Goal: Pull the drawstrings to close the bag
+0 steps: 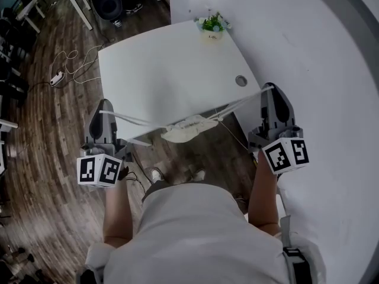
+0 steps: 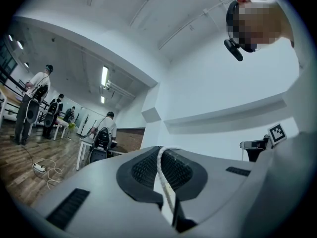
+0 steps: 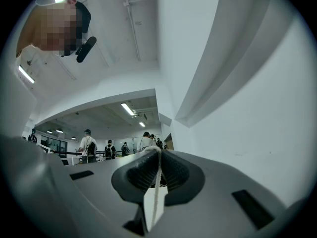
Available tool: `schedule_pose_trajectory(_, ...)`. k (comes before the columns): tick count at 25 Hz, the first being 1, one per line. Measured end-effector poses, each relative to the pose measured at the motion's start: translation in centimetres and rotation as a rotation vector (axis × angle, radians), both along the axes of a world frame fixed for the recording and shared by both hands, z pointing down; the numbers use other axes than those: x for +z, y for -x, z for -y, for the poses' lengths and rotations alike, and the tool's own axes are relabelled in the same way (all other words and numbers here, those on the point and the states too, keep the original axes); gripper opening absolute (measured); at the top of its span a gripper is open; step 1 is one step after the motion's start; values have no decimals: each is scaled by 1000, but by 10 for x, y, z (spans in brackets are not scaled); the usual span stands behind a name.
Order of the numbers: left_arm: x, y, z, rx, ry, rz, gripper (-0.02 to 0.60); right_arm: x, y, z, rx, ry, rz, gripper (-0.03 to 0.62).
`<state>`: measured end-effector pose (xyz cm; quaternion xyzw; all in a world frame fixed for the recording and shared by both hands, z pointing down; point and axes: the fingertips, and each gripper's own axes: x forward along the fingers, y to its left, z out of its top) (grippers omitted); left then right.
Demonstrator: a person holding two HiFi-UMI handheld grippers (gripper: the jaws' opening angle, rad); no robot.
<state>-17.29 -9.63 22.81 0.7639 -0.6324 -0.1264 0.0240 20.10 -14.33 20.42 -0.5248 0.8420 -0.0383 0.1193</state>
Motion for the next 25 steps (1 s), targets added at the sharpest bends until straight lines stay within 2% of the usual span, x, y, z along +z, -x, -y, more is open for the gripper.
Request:
schedule_pose_trajectory(6, -5, -7, -2, 30, -14, -9, 17, -3, 13, -7, -27, -2, -19, 41)
schedule_pose_trajectory(11, -3, 0, -6, 43, -9, -13, 17, 0, 34, -10, -48, 5, -45, 40)
schedule_pose_trajectory(25, 2, 26, 5, 83, 6, -12, 17, -1, 60, -11, -17, 5, -69, 40)
